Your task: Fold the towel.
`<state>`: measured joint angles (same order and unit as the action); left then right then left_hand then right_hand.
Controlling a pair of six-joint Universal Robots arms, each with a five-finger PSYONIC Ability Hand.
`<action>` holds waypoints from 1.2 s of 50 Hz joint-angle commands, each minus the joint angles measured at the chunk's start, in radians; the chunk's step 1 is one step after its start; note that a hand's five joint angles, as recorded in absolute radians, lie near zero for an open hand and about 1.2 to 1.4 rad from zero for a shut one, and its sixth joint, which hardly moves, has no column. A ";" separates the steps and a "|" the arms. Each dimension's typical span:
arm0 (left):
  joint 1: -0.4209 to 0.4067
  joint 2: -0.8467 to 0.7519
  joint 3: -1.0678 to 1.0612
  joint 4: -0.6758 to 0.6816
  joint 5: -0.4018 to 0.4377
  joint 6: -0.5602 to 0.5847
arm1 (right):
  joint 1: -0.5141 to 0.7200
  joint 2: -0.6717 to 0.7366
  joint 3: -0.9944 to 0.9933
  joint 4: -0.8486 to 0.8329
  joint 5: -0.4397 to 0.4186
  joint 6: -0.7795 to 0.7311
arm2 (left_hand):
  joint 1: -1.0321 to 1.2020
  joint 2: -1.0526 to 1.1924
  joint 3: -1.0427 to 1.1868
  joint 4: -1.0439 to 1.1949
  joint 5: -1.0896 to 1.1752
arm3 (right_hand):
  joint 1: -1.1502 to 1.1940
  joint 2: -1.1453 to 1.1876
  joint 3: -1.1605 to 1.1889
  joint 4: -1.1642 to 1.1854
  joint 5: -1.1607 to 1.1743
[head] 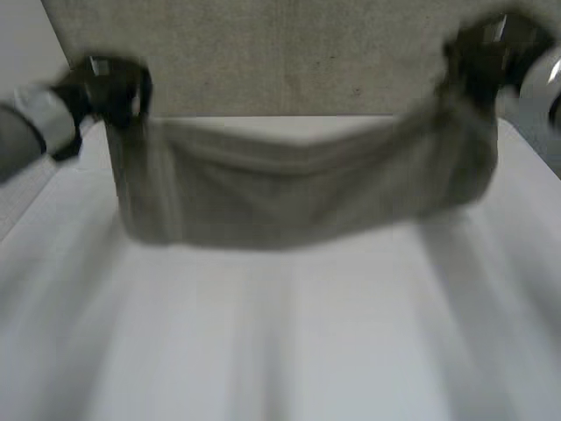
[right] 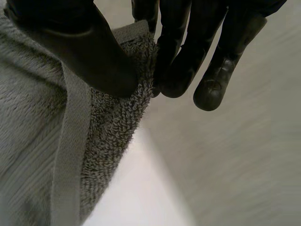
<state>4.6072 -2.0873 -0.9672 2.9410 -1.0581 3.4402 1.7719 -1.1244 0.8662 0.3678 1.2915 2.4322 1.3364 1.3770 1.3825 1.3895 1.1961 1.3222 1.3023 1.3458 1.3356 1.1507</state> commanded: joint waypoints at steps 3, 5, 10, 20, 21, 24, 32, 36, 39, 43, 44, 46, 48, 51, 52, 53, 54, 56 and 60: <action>-0.036 0.092 0.228 0.451 -0.243 -0.274 | 0.018 -0.025 -0.280 -0.405 0.065 0.331 | 0.060 0.019 0.014 0.007 0.026 | 0.074 0.094 0.050 0.061 0.071; -0.031 0.107 0.235 0.561 -0.281 -0.387 | 0.018 -0.031 -0.297 -0.429 0.046 0.355 | 0.060 0.019 0.014 0.007 0.026 | 0.074 0.094 0.050 0.061 0.071; -0.021 0.107 0.211 0.598 -0.277 -0.479 | 0.015 -0.018 -0.293 -0.377 -0.049 0.355 | 0.060 0.019 0.014 0.007 0.026 | 0.074 0.094 0.050 0.061 0.071; 0.051 0.095 -0.127 0.616 -0.135 -0.484 | -0.017 0.061 -0.145 -0.185 -0.317 0.286 | 0.060 0.019 0.014 0.007 0.026 | 0.074 0.094 0.050 0.061 0.071; 0.058 0.090 -0.196 0.633 -0.082 -0.481 | -0.029 0.074 -0.091 -0.166 -0.346 0.244 | 0.060 0.019 0.014 0.007 0.026 | 0.074 0.094 0.050 0.061 0.071; 0.070 0.060 -0.344 0.674 0.018 -0.477 | -0.045 0.101 0.041 -0.156 -0.402 0.132 | 0.060 0.019 0.014 0.007 0.026 | 0.074 0.094 0.050 0.061 0.071; 0.119 0.003 -0.638 0.774 0.171 -0.304 | -0.060 0.207 0.350 -0.145 -0.459 -0.232 | 0.060 0.019 0.014 0.007 0.026 | 0.074 0.094 0.050 0.061 0.071; 0.159 0.010 -0.694 0.761 0.185 -0.165 | -0.065 0.213 0.436 -0.136 -0.459 -0.344 | 0.060 0.019 0.014 0.007 0.026 | 0.074 0.094 0.050 0.061 0.071; 0.200 0.041 -0.720 0.711 0.187 -0.075 | -0.069 0.193 0.488 -0.125 -0.460 -0.386 | 0.060 0.019 0.014 0.007 0.026 | 0.074 0.094 0.050 0.061 0.071; 0.223 0.104 -0.711 0.586 0.187 -0.052 | -0.080 0.094 0.540 -0.116 -0.459 -0.383 | 0.060 0.019 0.014 0.007 0.026 | 0.074 0.094 0.050 0.061 0.071; 0.223 0.104 -0.711 0.586 0.187 -0.052 | -0.080 0.094 0.540 -0.116 -0.459 -0.383 | 0.060 0.019 0.014 0.007 0.026 | 0.074 0.094 0.050 0.061 0.071; 0.229 0.150 -0.705 0.499 0.196 -0.053 | -0.085 0.017 0.574 -0.098 -0.460 -0.375 | 0.060 0.019 0.014 0.007 0.026 | 0.074 0.094 0.050 0.061 0.071; 0.231 0.188 -0.711 0.465 0.210 -0.055 | -0.088 -0.023 0.585 -0.081 -0.460 -0.364 | 0.060 0.019 0.014 0.007 0.026 | 0.074 0.094 0.050 0.061 0.071; 0.237 0.268 -0.731 0.414 0.245 -0.056 | -0.091 -0.104 0.591 -0.038 -0.463 -0.325 | 0.060 0.019 0.014 0.007 0.026 | 0.074 0.094 0.050 0.061 0.071; 0.237 0.268 -0.731 0.414 0.245 -0.056 | -0.091 -0.104 0.591 -0.038 -0.463 -0.325 | 0.060 0.019 0.014 0.007 0.026 | 0.074 0.094 0.050 0.061 0.071; 0.242 0.303 -0.743 0.396 0.260 -0.059 | -0.103 -0.139 0.591 -0.015 -0.468 -0.302 | 0.060 0.019 0.014 0.007 0.026 | 0.074 0.094 0.050 0.061 0.071; 0.248 0.340 -0.760 0.385 0.271 -0.062 | -0.126 -0.173 0.590 0.014 -0.474 -0.285 | 0.060 0.019 0.014 0.007 0.026 | 0.074 0.094 0.050 0.061 0.071; 0.257 0.377 -0.777 0.376 0.276 -0.068 | -0.153 -0.207 0.586 0.041 -0.483 -0.274 | 0.060 0.019 0.014 0.007 0.026 | 0.074 0.094 0.050 0.061 0.071; 0.278 0.487 -0.818 0.359 0.282 -0.122 | -0.235 -0.303 0.564 0.126 -0.523 -0.263 | 0.060 0.019 0.014 0.007 0.026 | 0.074 0.094 0.050 0.061 0.071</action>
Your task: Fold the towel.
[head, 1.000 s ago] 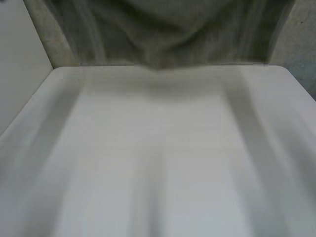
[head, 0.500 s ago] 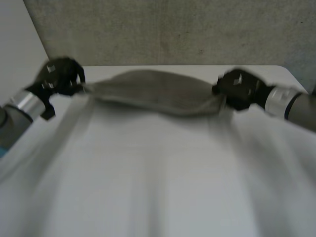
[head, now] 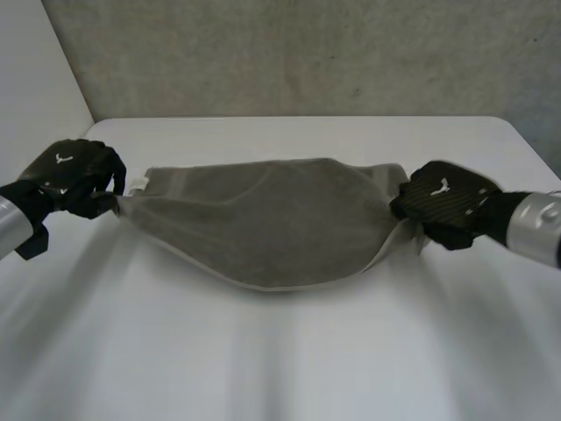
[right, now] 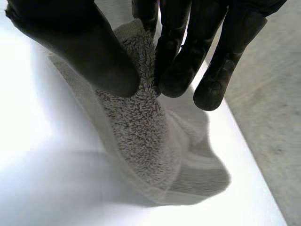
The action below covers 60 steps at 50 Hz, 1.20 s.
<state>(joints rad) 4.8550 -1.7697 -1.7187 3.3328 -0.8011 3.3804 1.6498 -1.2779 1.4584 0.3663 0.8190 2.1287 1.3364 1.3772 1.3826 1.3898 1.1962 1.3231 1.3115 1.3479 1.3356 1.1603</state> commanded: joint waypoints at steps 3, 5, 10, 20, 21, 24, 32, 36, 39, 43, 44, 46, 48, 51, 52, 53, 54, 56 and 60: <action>0.038 0.204 -0.081 -0.039 0.025 -0.093 | -0.148 -0.170 -0.046 0.157 -0.067 0.042 | 0.060 0.019 0.014 0.006 0.026 | 0.073 0.085 0.048 0.061 0.061; 0.057 0.266 -0.105 -0.047 0.028 -0.168 | -0.220 -0.199 -0.082 0.228 -0.101 0.046 | 0.060 0.019 0.014 0.006 0.026 | 0.073 0.085 0.048 0.061 0.061; 0.083 0.340 -0.137 -0.049 0.029 -0.277 | -0.297 -0.224 -0.133 0.362 -0.171 0.045 | 0.060 0.019 0.014 0.006 0.026 | 0.073 0.085 0.048 0.061 0.061; 0.113 0.345 -0.150 -0.044 0.029 -0.334 | -0.329 -0.199 -0.127 0.464 -0.233 -0.009 | 0.060 0.019 0.014 0.006 0.026 | 0.073 0.085 0.048 0.061 0.061; 0.120 0.331 -0.151 -0.038 0.029 -0.334 | -0.324 -0.183 -0.118 0.461 -0.232 -0.025 | 0.060 0.019 0.014 0.006 0.026 | 0.073 0.085 0.048 0.061 0.061; 0.124 0.268 -0.154 -0.036 0.028 -0.331 | -0.318 -0.112 -0.110 0.462 -0.218 -0.061 | 0.060 0.019 0.014 0.006 0.026 | 0.073 0.085 0.048 0.061 0.061; 0.111 0.046 -0.104 -0.036 0.014 -0.326 | -0.286 0.053 -0.142 0.450 -0.147 -0.070 | 0.060 0.019 0.014 0.006 0.026 | 0.073 0.085 0.048 0.061 0.061; 0.101 -0.040 -0.052 -0.042 0.014 -0.328 | -0.251 0.124 -0.179 0.430 -0.112 -0.067 | 0.060 0.019 0.014 0.006 0.026 | 0.073 0.085 0.048 0.061 0.061; 0.089 -0.114 0.005 -0.045 0.011 -0.328 | -0.228 0.176 -0.213 0.418 -0.084 -0.061 | 0.060 0.019 0.014 0.006 0.026 | 0.073 0.085 0.048 0.061 0.061; 0.061 -0.183 0.069 -0.053 -0.018 -0.328 | -0.216 0.232 -0.243 0.390 -0.067 -0.058 | 0.060 0.019 0.014 0.006 0.026 | 0.073 0.085 0.048 0.061 0.061; 0.061 -0.183 0.070 -0.053 -0.018 -0.328 | -0.215 0.232 -0.243 0.390 -0.067 -0.058 | 0.060 0.019 0.014 0.006 0.026 | 0.073 0.085 0.048 0.061 0.061; 0.055 -0.197 0.088 -0.053 -0.033 -0.328 | -0.208 0.249 -0.253 0.373 -0.066 -0.055 | 0.060 0.019 0.014 0.006 0.026 | 0.073 0.085 0.048 0.061 0.061; 0.040 -0.229 0.129 -0.049 -0.059 -0.328 | -0.182 0.273 -0.273 0.324 -0.055 -0.030 | 0.060 0.019 0.014 0.006 0.026 | 0.073 0.085 0.048 0.061 0.061; 0.014 -0.272 0.186 -0.046 -0.085 -0.328 | -0.162 0.298 -0.303 0.257 -0.023 0.012 | 0.060 0.019 0.014 0.006 0.026 | 0.073 0.085 0.048 0.061 0.061; 0.014 -0.272 0.186 -0.045 -0.086 -0.328 | -0.162 0.298 -0.303 0.256 -0.023 0.013 | 0.060 0.019 0.014 0.006 0.026 | 0.073 0.085 0.048 0.061 0.061; -0.001 -0.298 0.218 -0.045 -0.101 -0.328 | -0.150 0.313 -0.322 0.215 -0.002 0.037 | 0.060 0.019 0.014 0.006 0.026 | 0.073 0.085 0.048 0.061 0.061; -0.002 -0.298 0.218 -0.045 -0.101 -0.328 | -0.150 0.313 -0.322 0.215 -0.001 0.037 | 0.060 0.019 0.014 0.006 0.026 | 0.073 0.085 0.048 0.061 0.061; -0.027 -0.353 0.284 -0.045 -0.142 -0.328 | -0.121 0.331 -0.352 0.134 0.040 0.078 | 0.060 0.019 0.014 0.006 0.026 | 0.073 0.085 0.048 0.061 0.061; -0.052 -0.402 0.346 -0.045 -0.193 -0.328 | -0.093 0.351 -0.369 0.060 0.065 0.105 | 0.060 0.019 0.014 0.006 0.026 | 0.073 0.085 0.048 0.061 0.061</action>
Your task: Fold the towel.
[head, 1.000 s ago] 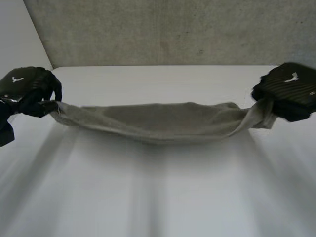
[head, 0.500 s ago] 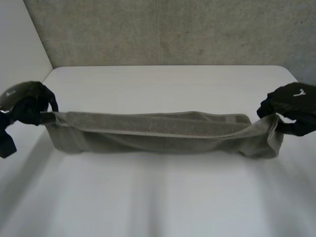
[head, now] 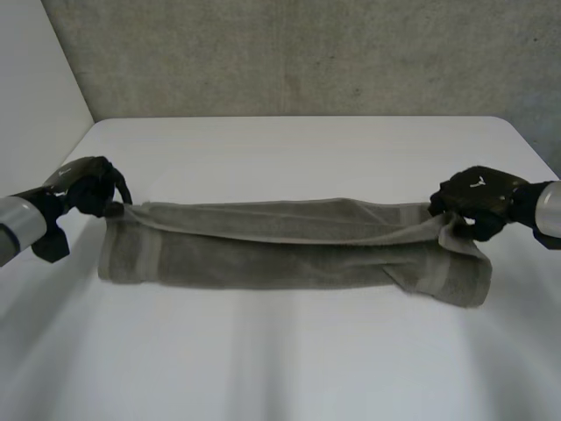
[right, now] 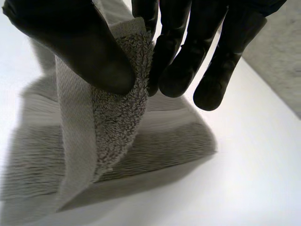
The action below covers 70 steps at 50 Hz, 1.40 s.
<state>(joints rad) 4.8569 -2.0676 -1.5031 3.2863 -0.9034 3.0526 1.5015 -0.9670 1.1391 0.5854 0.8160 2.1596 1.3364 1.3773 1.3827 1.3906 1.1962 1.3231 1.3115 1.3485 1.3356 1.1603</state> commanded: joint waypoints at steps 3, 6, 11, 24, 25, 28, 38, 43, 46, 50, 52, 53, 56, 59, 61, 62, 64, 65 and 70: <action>-0.079 -0.152 0.185 0.001 -0.138 0.000 | 0.082 0.067 -0.070 -0.220 0.086 0.091 | 0.060 0.019 0.014 0.006 0.026 | 0.073 0.085 0.048 0.061 0.061; -0.097 -0.190 0.233 0.001 -0.178 0.002 | 0.109 0.099 -0.097 -0.266 0.113 0.098 | 0.060 0.019 0.014 0.006 0.026 | 0.073 0.085 0.048 0.061 0.061; -0.115 -0.235 0.291 0.001 -0.218 0.002 | 0.135 0.149 -0.144 -0.314 0.167 0.098 | 0.060 0.019 0.014 0.006 0.026 | 0.073 0.085 0.048 0.061 0.061; -0.149 -0.321 0.385 -0.001 -0.252 0.002 | 0.177 0.266 -0.257 -0.335 0.229 0.095 | -0.095 -0.136 -0.142 -0.150 -0.130 | -0.043 -0.032 -0.069 -0.056 -0.055; -0.152 -0.322 0.388 -0.002 -0.252 0.002 | 0.177 0.274 -0.263 -0.335 0.239 0.097 | -0.357 -0.398 -0.403 -0.411 -0.391 | -0.314 -0.302 -0.339 -0.326 -0.325; -0.158 -0.319 0.389 -0.007 -0.252 0.002 | 0.184 0.286 -0.271 -0.344 0.252 0.101 | -0.667 -0.708 -0.713 -0.721 -0.701 | -1.012 -1.000 -1.037 -1.024 -1.024; -0.169 -0.247 0.368 -0.008 -0.253 0.000 | 0.187 0.240 -0.279 -0.486 0.285 0.207 | -0.835 -0.876 -0.881 -0.889 -0.870 | -1.149 -1.137 -1.174 -1.161 -1.160; -0.157 -0.166 0.328 -0.007 -0.252 0.003 | 0.177 0.140 -0.268 -0.548 0.301 0.288 | -0.835 -0.876 -0.881 -0.889 -0.870 | -1.149 -1.137 -1.174 -1.161 -1.160; -0.152 -0.117 0.285 -0.004 -0.250 0.005 | 0.175 0.079 -0.251 -0.549 0.301 0.312 | -0.832 -0.873 -0.879 -0.886 -0.867 | -1.149 -1.137 -1.174 -1.161 -1.160; -0.149 -0.069 0.228 0.001 -0.239 0.006 | 0.177 0.014 -0.209 -0.545 0.304 0.336 | -0.829 -0.870 -0.876 -0.884 -0.864 | -1.149 -1.137 -1.174 -1.161 -1.160; -0.149 -0.048 0.199 0.003 -0.236 0.014 | 0.177 -0.018 -0.182 -0.542 0.305 0.348 | -0.826 -0.867 -0.873 -0.881 -0.861 | -1.149 -1.137 -1.174 -1.161 -1.160; -0.148 -0.031 0.170 0.003 -0.235 0.031 | 0.177 -0.050 -0.151 -0.536 0.304 0.361 | -0.821 -0.861 -0.867 -0.875 -0.855 | -1.149 -1.137 -1.174 -1.161 -1.160; -0.142 0.001 0.106 -0.001 -0.232 0.110 | 0.178 -0.114 -0.069 -0.488 0.304 0.371 | -0.818 -0.858 -0.864 -0.872 -0.852 | -1.149 -1.137 -1.174 -1.161 -1.160; -0.132 0.030 0.031 -0.001 -0.221 0.231 | 0.177 -0.166 0.023 -0.388 0.305 0.381 | -0.815 -0.855 -0.861 -0.869 -0.849 | -1.149 -1.137 -1.174 -1.161 -1.160; -0.131 0.041 -0.008 -0.001 -0.209 0.305 | 0.175 -0.180 0.074 -0.341 0.305 0.388 | -0.812 -0.853 -0.858 -0.866 -0.846 | -1.149 -1.137 -1.174 -1.161 -1.160; -0.129 0.050 -0.043 0.002 -0.197 0.380 | 0.175 -0.188 0.129 -0.307 0.302 0.394 | -0.812 -0.853 -0.858 -0.866 -0.846 | -1.149 -1.137 -1.174 -1.161 -1.160; -0.128 0.053 -0.077 0.004 -0.186 0.453 | 0.167 -0.193 0.191 -0.283 0.299 0.396 | -0.812 -0.853 -0.858 -0.866 -0.846 | -1.149 -1.137 -1.174 -1.161 -1.160; -0.126 0.053 -0.101 0.004 -0.180 0.516 | 0.164 -0.196 0.250 -0.285 0.299 0.396 | -0.812 -0.853 -0.858 -0.866 -0.846 | -1.149 -1.137 -1.174 -1.161 -1.160; -0.128 0.037 -0.138 0.006 -0.180 0.623 | 0.135 -0.220 0.417 -0.388 0.301 0.404 | -0.815 -0.855 -0.861 -0.869 -0.849 | -1.124 -1.112 -1.149 -1.136 -1.136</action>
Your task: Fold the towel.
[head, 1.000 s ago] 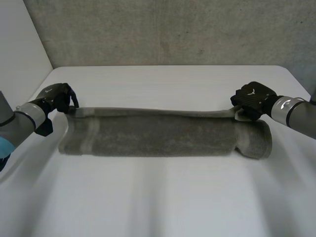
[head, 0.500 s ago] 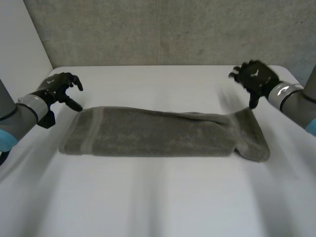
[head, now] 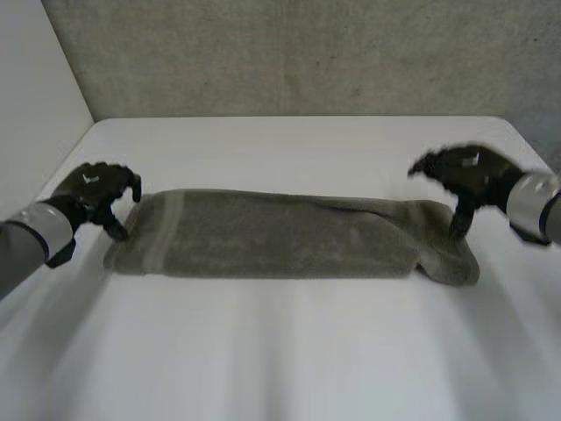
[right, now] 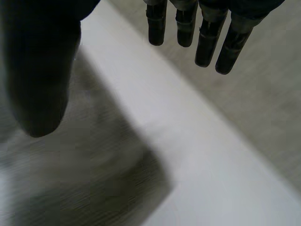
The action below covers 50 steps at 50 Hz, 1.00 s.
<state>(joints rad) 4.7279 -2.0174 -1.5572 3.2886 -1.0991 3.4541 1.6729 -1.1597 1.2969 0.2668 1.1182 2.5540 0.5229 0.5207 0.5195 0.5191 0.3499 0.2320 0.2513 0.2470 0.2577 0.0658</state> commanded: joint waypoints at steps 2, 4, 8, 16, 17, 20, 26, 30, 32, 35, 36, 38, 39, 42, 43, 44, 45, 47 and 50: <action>0.001 -0.018 -0.084 0.003 0.018 0.221 | -0.059 -0.029 0.306 -0.129 0.002 0.019 | -0.001 0.001 0.002 0.003 -0.003 | -0.015 -0.034 -0.030 -0.041 -0.023; 0.000 -0.047 -0.083 0.017 0.018 0.221 | -0.100 -0.031 0.381 -0.240 0.015 0.060 | -0.001 0.001 0.002 0.003 -0.003 | 0.041 0.021 0.026 0.015 0.032; -0.002 -0.066 -0.084 0.048 0.015 0.224 | -0.120 -0.031 0.429 -0.325 0.028 0.112 | -0.001 0.001 0.002 0.003 -0.003 | 0.099 0.080 0.084 0.074 0.091; -0.002 -0.110 -0.067 0.105 0.005 0.229 | -0.120 -0.017 0.466 -0.385 0.025 0.141 | -0.001 0.001 0.002 0.003 -0.003 | 0.191 0.171 0.176 0.165 0.182; -0.002 -0.116 -0.064 0.105 0.007 0.229 | -0.120 -0.009 0.464 -0.391 0.023 0.146 | -0.001 0.001 0.002 0.003 -0.003 | 0.211 0.192 0.196 0.185 0.203; -0.002 -0.126 -0.054 0.105 0.005 0.229 | -0.114 0.020 0.456 -0.425 0.023 0.160 | -0.001 0.001 0.002 0.003 -0.003 | 0.267 0.247 0.252 0.241 0.258; -0.002 -0.135 -0.053 0.105 0.007 0.230 | -0.108 0.041 0.446 -0.474 0.026 0.173 | 0.002 0.004 0.005 0.006 0.000 | 0.510 0.491 0.495 0.484 0.502; -0.002 -0.138 -0.057 0.105 0.005 0.232 | -0.105 0.067 0.430 -0.479 0.029 0.172 | 0.002 0.004 0.005 0.006 0.000 | 0.578 0.559 0.563 0.552 0.570; -0.002 -0.138 -0.057 0.105 0.005 0.232 | -0.105 0.083 0.424 -0.477 0.034 0.166 | 0.002 0.004 0.005 0.006 0.000 | 0.605 0.585 0.590 0.579 0.596; -0.002 -0.138 -0.060 0.105 0.005 0.232 | -0.108 0.101 0.410 -0.477 0.040 0.161 | 0.002 0.004 0.005 0.006 0.000 | 0.816 0.797 0.801 0.790 0.808; -0.002 -0.138 -0.061 0.105 0.005 0.232 | -0.116 0.100 0.403 -0.475 0.046 0.161 | 0.002 0.004 0.005 0.006 0.000 | 0.979 0.959 0.964 0.953 0.970; -0.002 -0.138 -0.063 0.105 0.005 0.232 | -0.122 0.091 0.398 -0.477 0.061 0.160 | 0.002 0.004 0.005 0.006 0.000 | 1.094 1.074 1.079 1.068 1.085; -0.003 -0.138 -0.066 0.105 0.004 0.232 | -0.134 0.083 0.398 -0.478 0.075 0.158 | 0.005 0.007 0.008 0.009 0.003 | 1.164 1.144 1.149 1.138 1.155; -0.003 -0.138 -0.069 0.105 0.004 0.232 | -0.156 0.045 0.412 -0.483 0.089 0.154 | 0.037 0.039 0.040 0.041 0.035 | 1.164 1.145 1.149 1.139 1.156; -0.003 -0.138 -0.069 0.105 0.004 0.232 | -0.156 0.045 0.412 -0.483 0.089 0.154 | 0.037 0.039 0.040 0.041 0.036 | 1.164 1.145 1.149 1.139 1.156; -0.003 -0.136 -0.069 0.105 0.004 0.232 | -0.153 0.032 0.420 -0.486 0.091 0.152 | 0.075 0.077 0.078 0.079 0.073 | 1.164 1.145 1.149 1.139 1.156; -0.003 -0.136 -0.069 0.105 0.004 0.232 | -0.153 0.032 0.420 -0.486 0.091 0.152 | 0.075 0.077 0.079 0.079 0.074 | 1.164 1.145 1.149 1.139 1.156; -0.006 -0.136 -0.070 0.105 0.004 0.230 | -0.150 0.029 0.450 -0.511 0.089 0.144 | 0.125 0.127 0.128 0.129 0.123 | 1.164 1.145 1.149 1.139 1.156; -0.011 -0.133 -0.072 0.103 0.002 0.230 | -0.148 0.038 0.463 -0.532 0.094 0.126 | 0.134 0.136 0.137 0.138 0.132 | 1.164 1.145 1.149 1.139 1.156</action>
<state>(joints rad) 4.7237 -2.1546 -1.6264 3.3931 -1.0952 3.6855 1.5230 -1.1186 1.7214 -0.2260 1.2064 2.7039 0.6426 0.6417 0.6408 0.6404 0.4659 1.3091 1.3017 1.2923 1.3374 1.1444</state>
